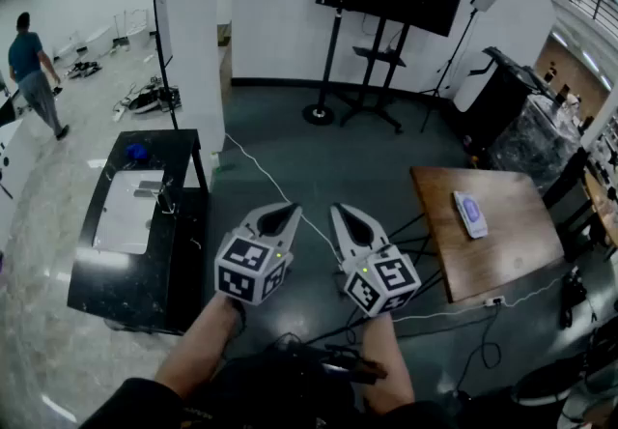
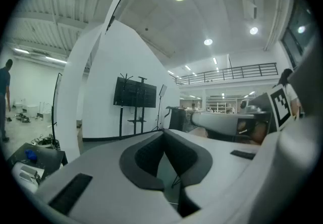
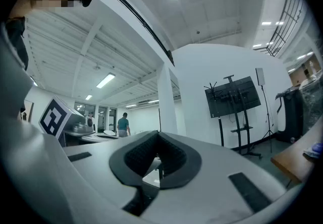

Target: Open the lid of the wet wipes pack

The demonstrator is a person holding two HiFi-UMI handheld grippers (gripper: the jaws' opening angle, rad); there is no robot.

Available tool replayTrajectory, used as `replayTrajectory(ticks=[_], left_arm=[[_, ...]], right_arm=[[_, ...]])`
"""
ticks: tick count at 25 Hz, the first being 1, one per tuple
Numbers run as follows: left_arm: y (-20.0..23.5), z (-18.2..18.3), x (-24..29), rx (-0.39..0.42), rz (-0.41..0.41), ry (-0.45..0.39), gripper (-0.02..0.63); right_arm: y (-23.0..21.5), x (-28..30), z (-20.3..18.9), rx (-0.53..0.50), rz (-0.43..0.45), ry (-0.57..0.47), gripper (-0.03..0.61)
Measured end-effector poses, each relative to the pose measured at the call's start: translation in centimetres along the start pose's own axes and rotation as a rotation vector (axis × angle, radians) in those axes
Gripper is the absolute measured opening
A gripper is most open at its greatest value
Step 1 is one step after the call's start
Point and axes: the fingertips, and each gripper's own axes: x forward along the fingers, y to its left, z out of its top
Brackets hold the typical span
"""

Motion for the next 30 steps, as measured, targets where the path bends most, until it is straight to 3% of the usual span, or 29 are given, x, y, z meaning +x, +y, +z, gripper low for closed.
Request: replayTrajectory(ticks=[18, 24, 30], left_arm=[[-1.6, -0.7, 0.3, 0.012, -0.052, 0.016, 0.005], [-4.6, -1.8, 2.3, 0.016, -0.12, 0.05, 0.005], [-10.0, -3.2, 5.3, 0.028, -0.24, 0.093, 0.005]], right_arm=[[0.0, -1.1, 0.0, -0.01, -0.038, -0.008, 0.011], [-2.5, -3.5, -0.4, 0.003, -0.117, 0.009, 0.011], [-6.6, -7.9, -1.2, 0.027, -0.234, 0.011, 0.011]])
